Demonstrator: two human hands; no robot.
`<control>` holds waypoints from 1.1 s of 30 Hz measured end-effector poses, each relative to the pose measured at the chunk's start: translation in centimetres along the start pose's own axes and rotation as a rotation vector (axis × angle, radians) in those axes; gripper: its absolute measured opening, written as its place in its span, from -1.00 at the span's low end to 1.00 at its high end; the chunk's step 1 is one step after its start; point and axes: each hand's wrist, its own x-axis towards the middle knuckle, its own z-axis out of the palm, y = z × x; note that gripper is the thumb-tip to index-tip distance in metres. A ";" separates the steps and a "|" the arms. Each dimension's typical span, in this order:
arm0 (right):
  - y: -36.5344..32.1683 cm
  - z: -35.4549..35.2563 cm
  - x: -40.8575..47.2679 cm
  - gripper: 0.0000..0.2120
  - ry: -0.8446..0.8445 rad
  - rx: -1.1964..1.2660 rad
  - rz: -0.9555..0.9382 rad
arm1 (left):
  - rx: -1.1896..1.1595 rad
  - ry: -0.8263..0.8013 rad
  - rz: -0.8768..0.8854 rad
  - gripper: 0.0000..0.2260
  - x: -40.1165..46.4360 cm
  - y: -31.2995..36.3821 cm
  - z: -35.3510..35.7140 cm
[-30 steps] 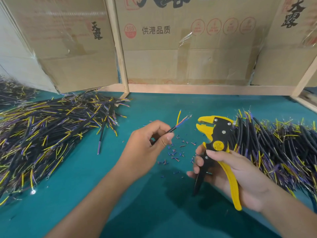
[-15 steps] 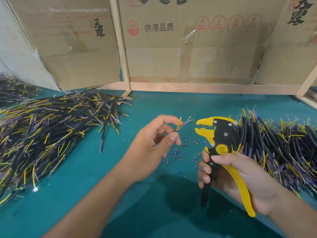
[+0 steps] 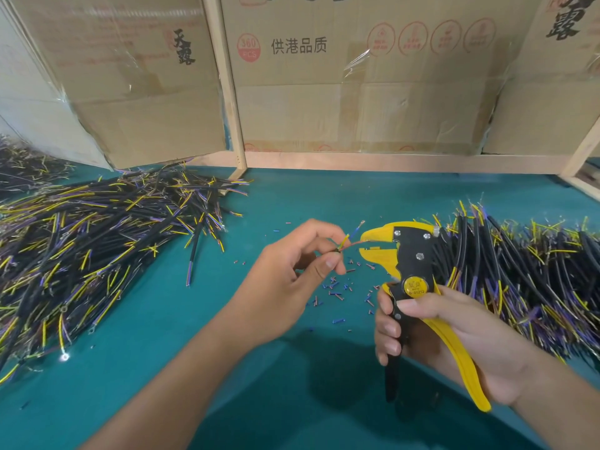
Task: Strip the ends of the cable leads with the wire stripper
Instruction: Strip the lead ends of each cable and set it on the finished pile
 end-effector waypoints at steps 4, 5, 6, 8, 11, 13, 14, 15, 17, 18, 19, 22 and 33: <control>-0.2 0.0 0.0 -0.80 -0.008 0.004 0.004 | 0.049 -0.009 0.017 -0.87 0.0 0.2 0.0; -0.3 0.0 -0.1 -0.80 -0.015 0.000 0.006 | 0.056 -0.005 0.019 -0.87 0.0 0.3 0.0; -0.3 0.0 -0.1 -0.80 -0.022 -0.006 0.007 | 0.057 0.003 0.019 -0.87 0.0 0.3 0.0; -0.3 0.1 -0.2 -0.80 -0.033 -0.013 0.010 | 0.051 0.020 0.019 -0.86 0.0 0.3 0.0; -0.1 0.2 -0.2 -0.80 -0.050 -0.014 0.015 | 0.037 0.031 0.018 -0.87 0.0 0.4 0.0; 0.0 0.3 -0.2 -0.80 -0.059 -0.011 0.009 | 0.034 0.029 0.016 -0.88 0.0 0.4 0.1; 0.1 0.3 -0.2 -0.80 -0.060 -0.008 0.005 | 0.037 0.027 0.016 -0.88 0.0 0.4 0.2; 0.1 0.3 -0.2 -0.80 -0.063 -0.006 0.000 | 0.040 0.026 0.014 -0.88 0.0 0.4 0.2; 0.2 0.3 -0.2 -0.79 -0.075 -0.013 -0.008 | 0.042 0.023 0.013 -0.89 0.0 0.4 0.3; 0.2 0.3 -0.2 -0.79 -0.078 -0.017 -0.009 | 0.043 0.024 0.013 -0.89 -0.1 0.3 0.3; 0.2 0.3 -0.2 -0.80 -0.077 -0.021 -0.010 | 0.044 0.025 0.014 -0.89 -0.1 0.3 0.3; 0.3 0.4 -0.2 -0.82 -0.080 -0.025 -0.007 | 0.053 0.026 0.012 -0.90 -0.1 0.3 0.3; 0.9 0.8 0.1 -0.70 -0.011 -0.018 -0.008 | 0.027 0.025 0.018 -0.89 -0.1 0.4 0.7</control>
